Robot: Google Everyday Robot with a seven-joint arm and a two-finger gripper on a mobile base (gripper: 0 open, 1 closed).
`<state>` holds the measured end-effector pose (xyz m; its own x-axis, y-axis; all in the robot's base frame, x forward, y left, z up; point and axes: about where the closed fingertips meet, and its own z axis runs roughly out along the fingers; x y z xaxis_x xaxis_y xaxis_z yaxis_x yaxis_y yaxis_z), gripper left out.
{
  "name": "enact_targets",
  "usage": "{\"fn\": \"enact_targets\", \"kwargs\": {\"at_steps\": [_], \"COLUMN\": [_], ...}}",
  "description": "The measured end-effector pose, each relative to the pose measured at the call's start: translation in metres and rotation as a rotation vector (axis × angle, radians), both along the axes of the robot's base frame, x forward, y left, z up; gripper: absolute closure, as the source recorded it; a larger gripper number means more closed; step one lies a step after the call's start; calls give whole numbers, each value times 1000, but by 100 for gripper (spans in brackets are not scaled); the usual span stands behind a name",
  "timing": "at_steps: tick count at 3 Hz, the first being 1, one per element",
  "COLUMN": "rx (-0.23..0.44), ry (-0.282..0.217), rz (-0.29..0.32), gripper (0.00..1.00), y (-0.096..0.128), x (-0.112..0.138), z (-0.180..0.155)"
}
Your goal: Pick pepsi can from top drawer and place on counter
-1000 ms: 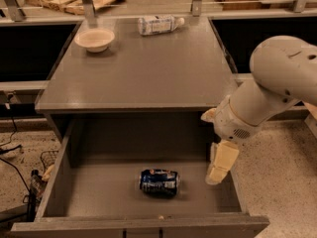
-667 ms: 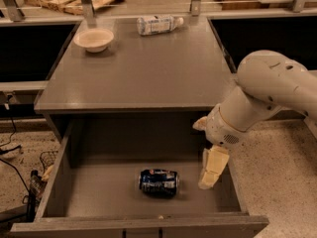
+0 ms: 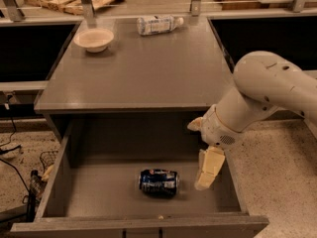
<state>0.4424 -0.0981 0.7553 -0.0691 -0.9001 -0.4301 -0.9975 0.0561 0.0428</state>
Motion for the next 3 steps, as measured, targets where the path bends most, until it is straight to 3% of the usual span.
{"fn": "enact_targets", "kwargs": {"at_steps": [1, 2, 3], "rx": [34, 44, -21], "ry": [7, 15, 0], "rz": [59, 80, 38], "gripper": [0, 0, 0], "y": [22, 30, 29], "x": [-3, -4, -2], "z": [-2, -5, -9]}}
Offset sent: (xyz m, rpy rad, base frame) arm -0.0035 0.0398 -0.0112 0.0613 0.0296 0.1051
